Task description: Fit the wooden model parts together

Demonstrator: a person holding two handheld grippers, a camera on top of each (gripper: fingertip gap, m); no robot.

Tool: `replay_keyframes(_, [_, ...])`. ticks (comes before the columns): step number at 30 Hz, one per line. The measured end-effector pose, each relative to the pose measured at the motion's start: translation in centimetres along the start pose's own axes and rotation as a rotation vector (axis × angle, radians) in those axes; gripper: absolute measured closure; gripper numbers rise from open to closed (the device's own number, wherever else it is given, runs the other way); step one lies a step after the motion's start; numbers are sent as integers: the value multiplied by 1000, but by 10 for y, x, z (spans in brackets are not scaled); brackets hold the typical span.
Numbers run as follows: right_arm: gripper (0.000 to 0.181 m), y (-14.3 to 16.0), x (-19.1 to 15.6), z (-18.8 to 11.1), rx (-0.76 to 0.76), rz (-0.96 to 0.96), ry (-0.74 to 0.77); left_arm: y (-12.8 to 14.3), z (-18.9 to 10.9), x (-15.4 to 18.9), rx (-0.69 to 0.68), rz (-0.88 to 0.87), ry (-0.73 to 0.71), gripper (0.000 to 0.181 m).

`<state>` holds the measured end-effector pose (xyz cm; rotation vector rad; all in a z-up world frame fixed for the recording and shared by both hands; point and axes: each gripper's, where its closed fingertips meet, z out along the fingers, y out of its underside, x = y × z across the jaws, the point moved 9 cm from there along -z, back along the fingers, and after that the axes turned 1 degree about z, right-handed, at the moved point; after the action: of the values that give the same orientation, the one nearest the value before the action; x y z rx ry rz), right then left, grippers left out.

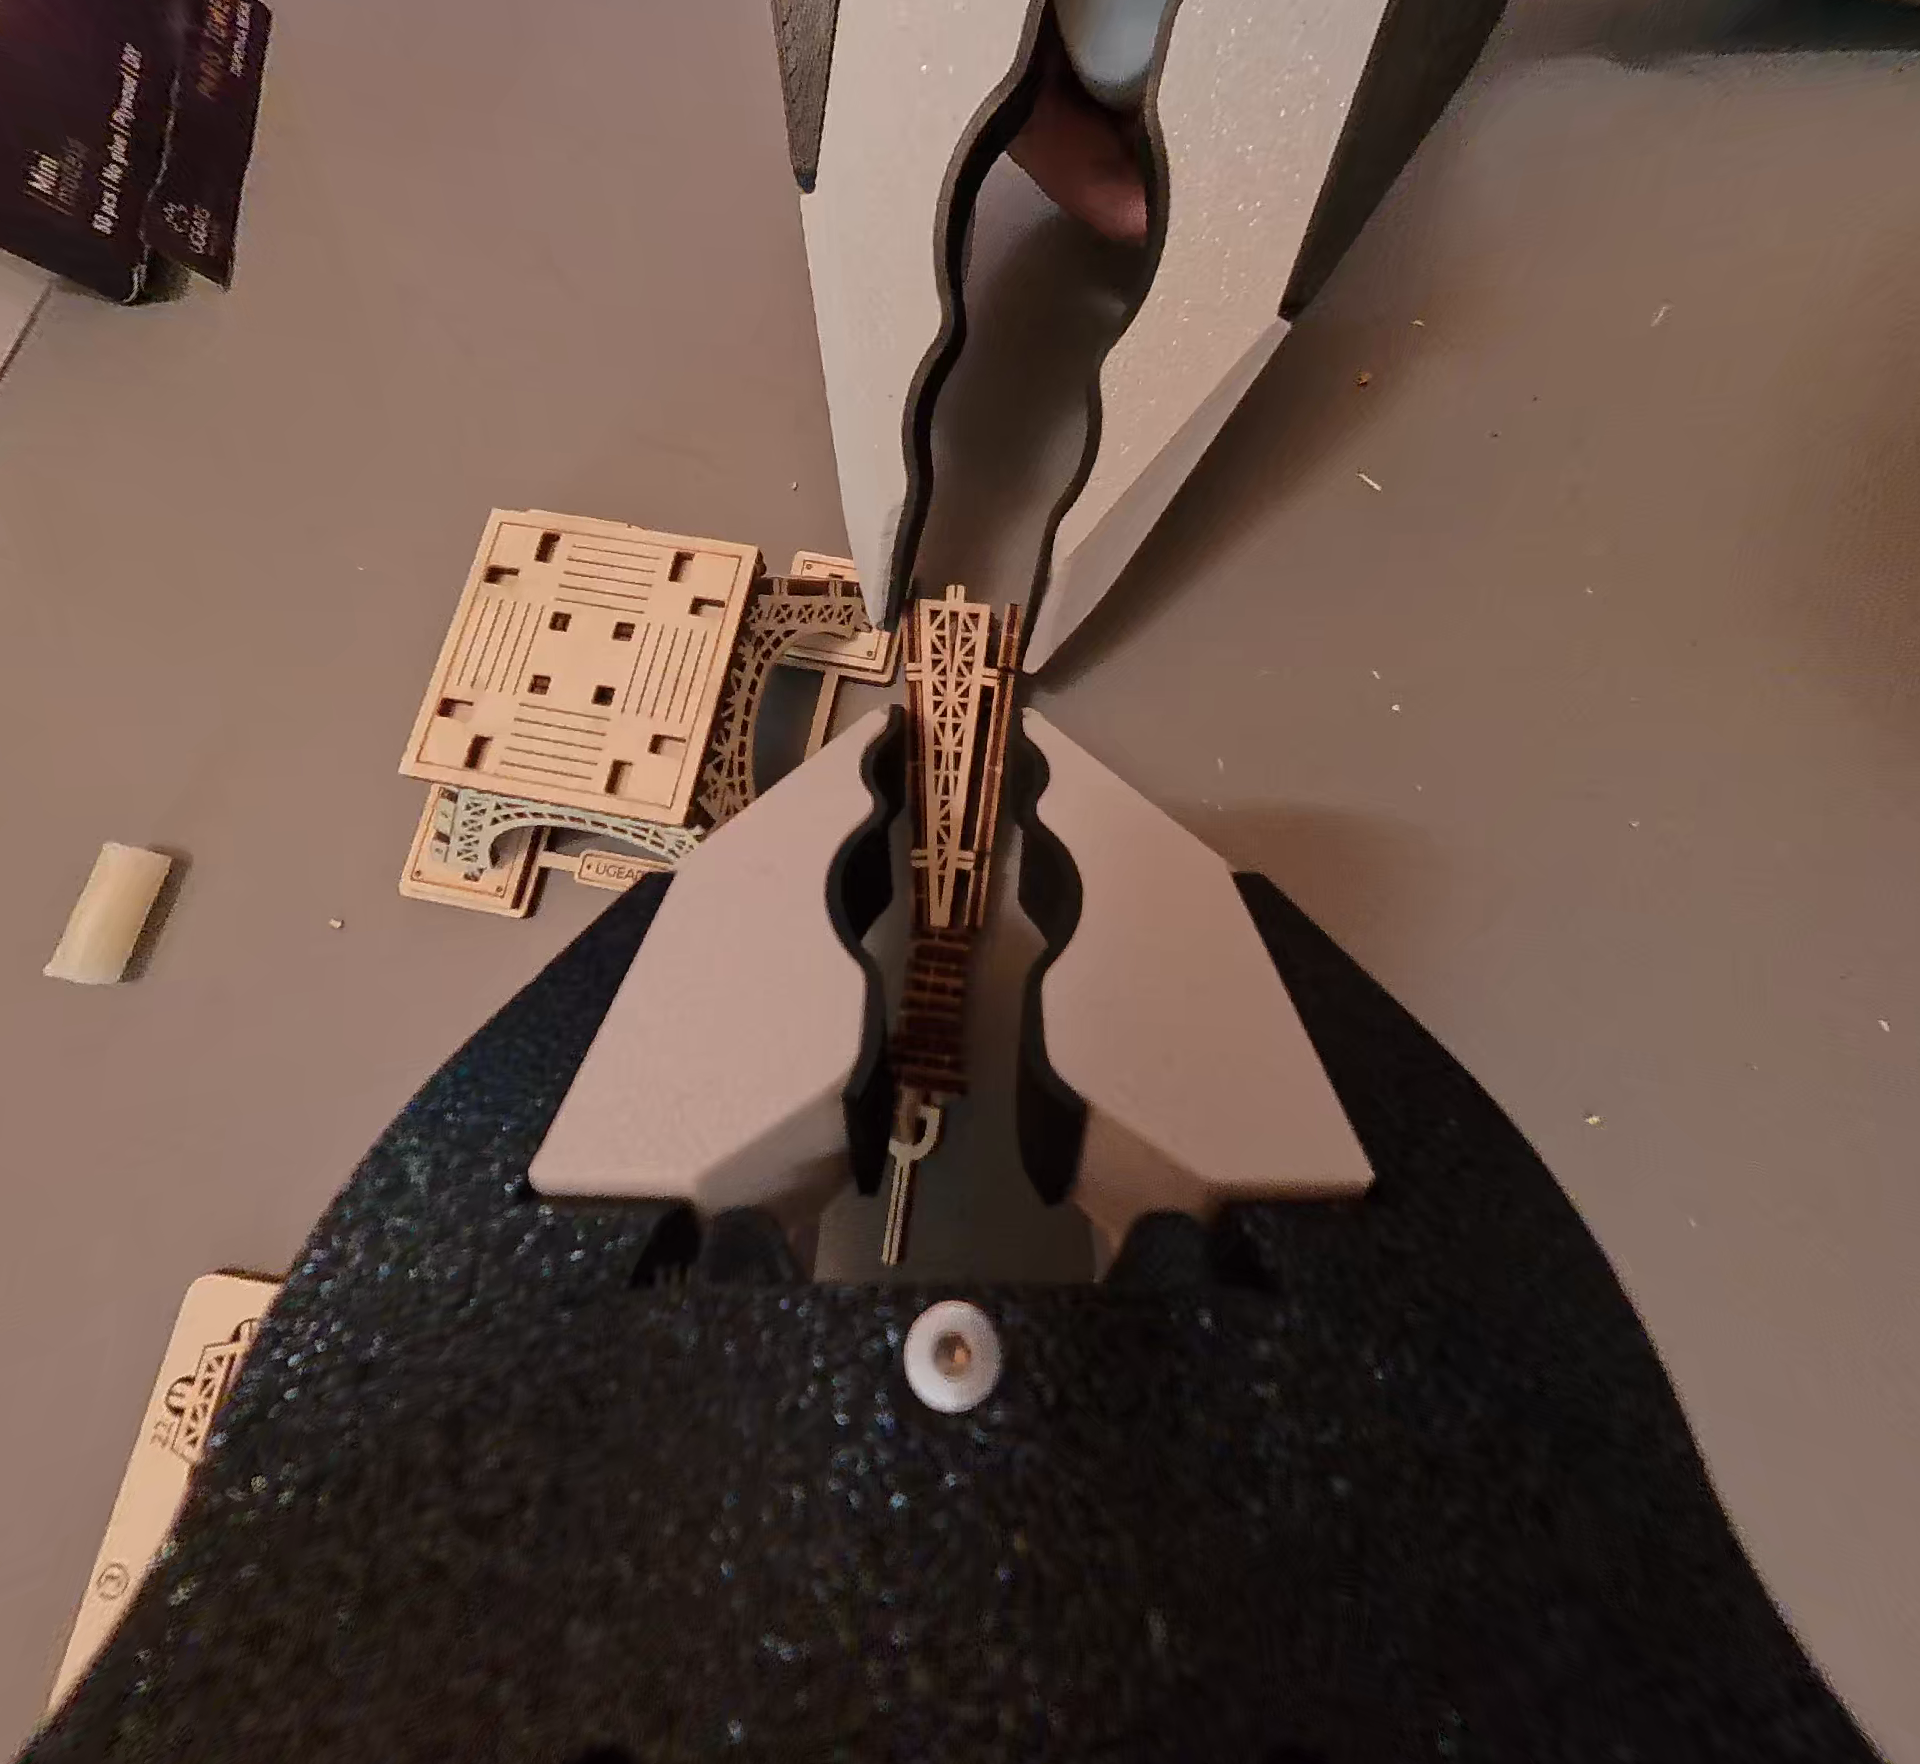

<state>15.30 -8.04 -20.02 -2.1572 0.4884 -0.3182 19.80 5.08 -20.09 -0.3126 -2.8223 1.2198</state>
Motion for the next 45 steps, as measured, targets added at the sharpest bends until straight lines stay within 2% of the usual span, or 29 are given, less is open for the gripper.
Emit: replay_keyframes(45, [161, -1, -3, 2, 10, -109, 46, -1, -1, -3, 32, 74, -12, 164])
